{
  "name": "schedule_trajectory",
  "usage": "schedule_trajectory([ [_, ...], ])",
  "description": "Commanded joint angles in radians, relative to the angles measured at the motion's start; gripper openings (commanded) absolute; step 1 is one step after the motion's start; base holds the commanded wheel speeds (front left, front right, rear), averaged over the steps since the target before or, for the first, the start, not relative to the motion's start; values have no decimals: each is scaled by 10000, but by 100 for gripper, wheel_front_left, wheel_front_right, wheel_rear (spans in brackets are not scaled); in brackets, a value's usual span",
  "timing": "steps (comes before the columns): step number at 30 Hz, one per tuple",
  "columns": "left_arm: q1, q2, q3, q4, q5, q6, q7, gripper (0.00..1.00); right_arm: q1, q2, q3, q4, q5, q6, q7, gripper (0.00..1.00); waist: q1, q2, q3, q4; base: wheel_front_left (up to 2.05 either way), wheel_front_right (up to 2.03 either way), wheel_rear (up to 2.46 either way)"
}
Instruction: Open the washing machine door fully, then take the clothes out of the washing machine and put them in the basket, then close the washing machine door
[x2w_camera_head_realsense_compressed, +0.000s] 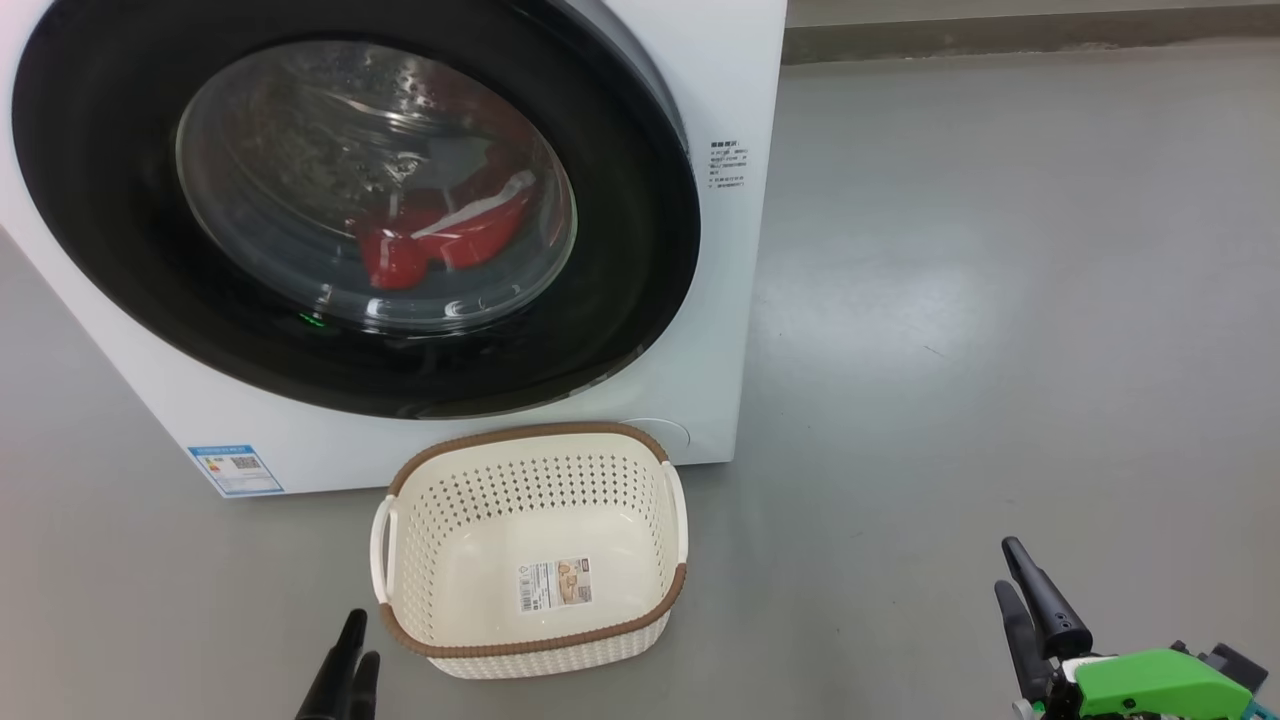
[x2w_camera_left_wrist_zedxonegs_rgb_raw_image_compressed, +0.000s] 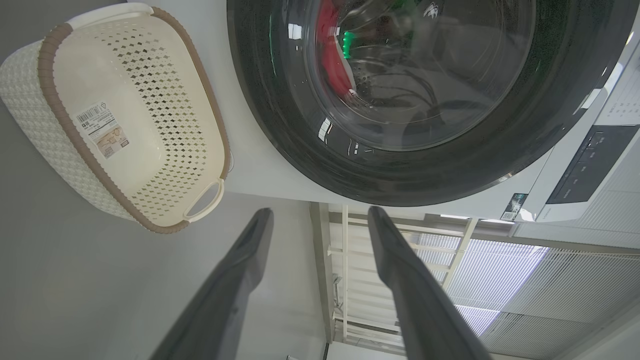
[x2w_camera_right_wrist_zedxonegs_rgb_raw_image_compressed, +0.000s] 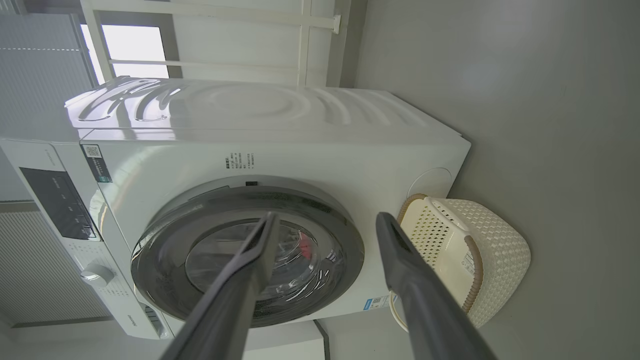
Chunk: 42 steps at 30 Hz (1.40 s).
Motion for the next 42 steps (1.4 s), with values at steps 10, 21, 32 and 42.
schedule_trajectory([
  [10,-835,293,-338,-343,640,-16,-461,100,-880,-162,316,-211,-872,-1,-367,100,-2,0,95,17,0,0,0],
  [21,-1166,329,-425,-506,1967,-24,-796,100,-1263,-198,566,-240,-1930,-2,-689,100,-2,0,150,24,0,0,0],
  [32,-1449,231,-277,-635,3805,-31,-1120,100,-1643,-234,722,-215,-3537,-2,-1013,100,-2,0,189,17,0,0,0],
  [42,-1733,223,-307,-660,5533,-37,-1384,100,-1942,-264,876,-267,-4917,-2,-1277,100,-2,0,220,26,0,0,0],
])
